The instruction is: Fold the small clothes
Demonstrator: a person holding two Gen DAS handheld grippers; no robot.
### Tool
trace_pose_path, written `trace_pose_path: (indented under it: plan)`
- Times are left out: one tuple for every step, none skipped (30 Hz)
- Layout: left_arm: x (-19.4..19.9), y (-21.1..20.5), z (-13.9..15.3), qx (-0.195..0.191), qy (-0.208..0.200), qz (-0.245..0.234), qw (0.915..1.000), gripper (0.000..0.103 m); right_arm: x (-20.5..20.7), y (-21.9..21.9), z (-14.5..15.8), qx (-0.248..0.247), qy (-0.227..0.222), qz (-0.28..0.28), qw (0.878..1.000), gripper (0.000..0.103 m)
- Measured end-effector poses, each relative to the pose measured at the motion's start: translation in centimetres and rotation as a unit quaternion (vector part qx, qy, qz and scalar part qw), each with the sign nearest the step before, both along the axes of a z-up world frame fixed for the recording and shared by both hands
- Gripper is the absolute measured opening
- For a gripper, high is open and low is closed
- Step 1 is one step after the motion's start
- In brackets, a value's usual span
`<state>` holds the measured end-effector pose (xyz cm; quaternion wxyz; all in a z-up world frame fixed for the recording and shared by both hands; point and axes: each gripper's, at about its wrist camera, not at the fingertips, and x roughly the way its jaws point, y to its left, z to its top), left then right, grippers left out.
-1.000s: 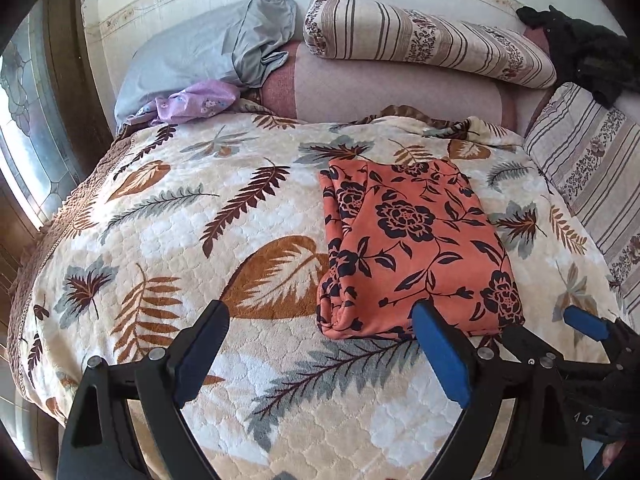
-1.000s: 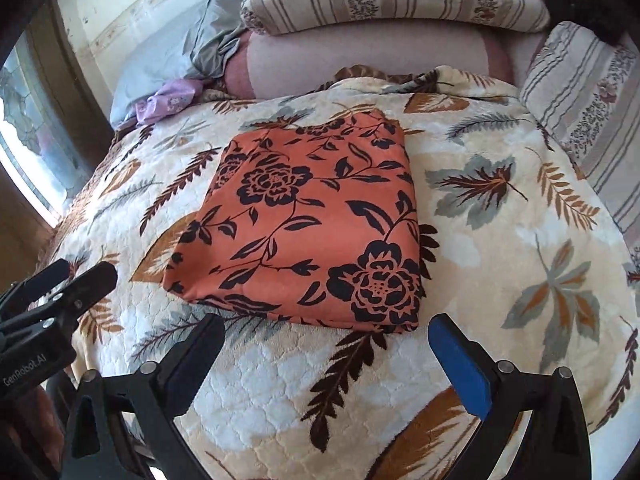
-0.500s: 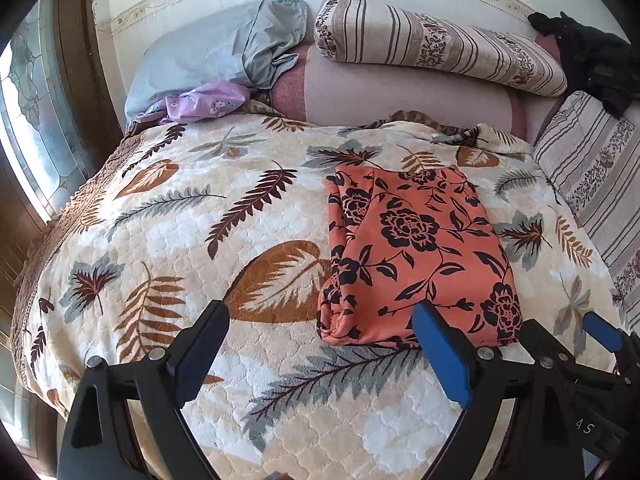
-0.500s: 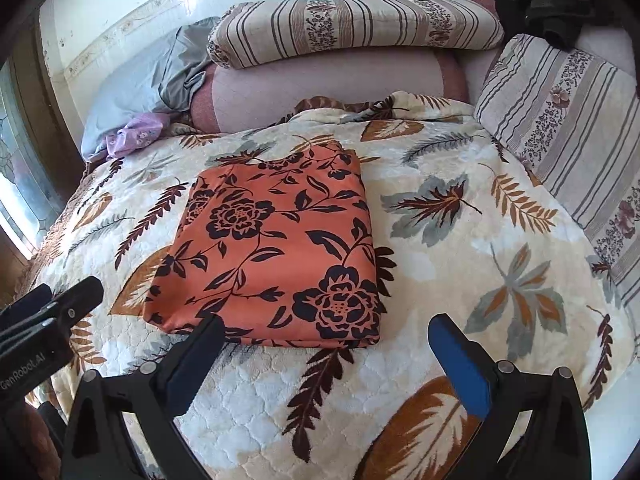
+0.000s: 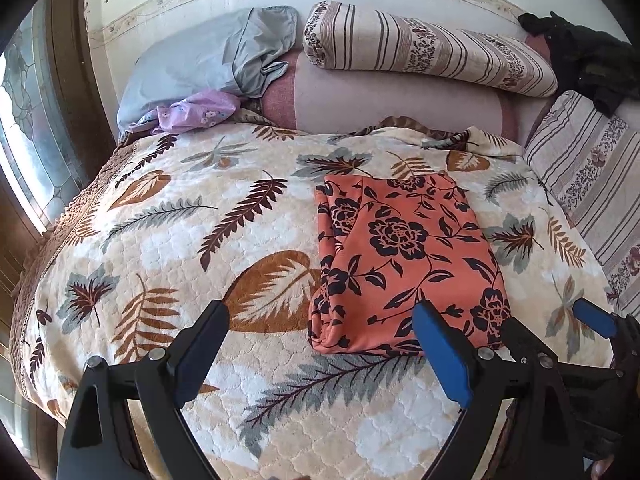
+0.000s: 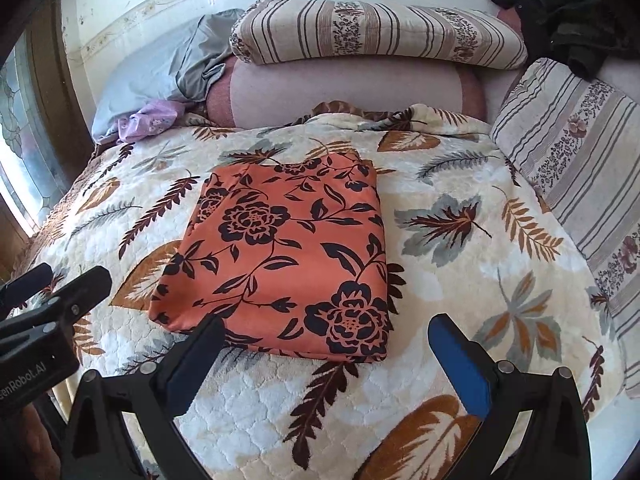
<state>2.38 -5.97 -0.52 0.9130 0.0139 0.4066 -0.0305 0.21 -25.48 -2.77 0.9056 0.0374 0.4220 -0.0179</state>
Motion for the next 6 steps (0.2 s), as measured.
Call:
trace_pose_path:
  plan:
    - [-0.04, 0.02, 0.09, -0.003, -0.005, -0.001, 1.0, 0.093, 0.08, 0.04, 0.05, 0.0, -0.001, 0.001, 1.0, 0.103]
    - [-0.06, 0.09, 0.21, -0.008, -0.01, -0.002, 0.9999, 0.093, 0.2, 0.06, 0.08, -0.001, -0.001, 0.002, 1.0, 0.103]
    - [0.02, 0.15, 0.3, -0.012, -0.012, -0.004, 0.9999, 0.093, 0.32, 0.09, 0.11, -0.002, -0.001, 0.003, 1.0, 0.103]
    - [0.18, 0.17, 0.34, -0.014, -0.011, -0.005, 0.9998, 0.093, 0.45, 0.12, 0.15, -0.002, -0.001, 0.005, 1.0, 0.103]
    - [0.38, 0.17, 0.33, -0.014, -0.01, -0.006, 0.9998, 0.093, 0.59, 0.17, 0.16, -0.003, -0.001, 0.006, 1.0, 0.103]
    - [0.61, 0.15, 0.28, -0.014, -0.008, -0.008, 0.9998, 0.093, 0.79, 0.2, 0.15, -0.004, -0.001, 0.006, 1.0, 0.103]
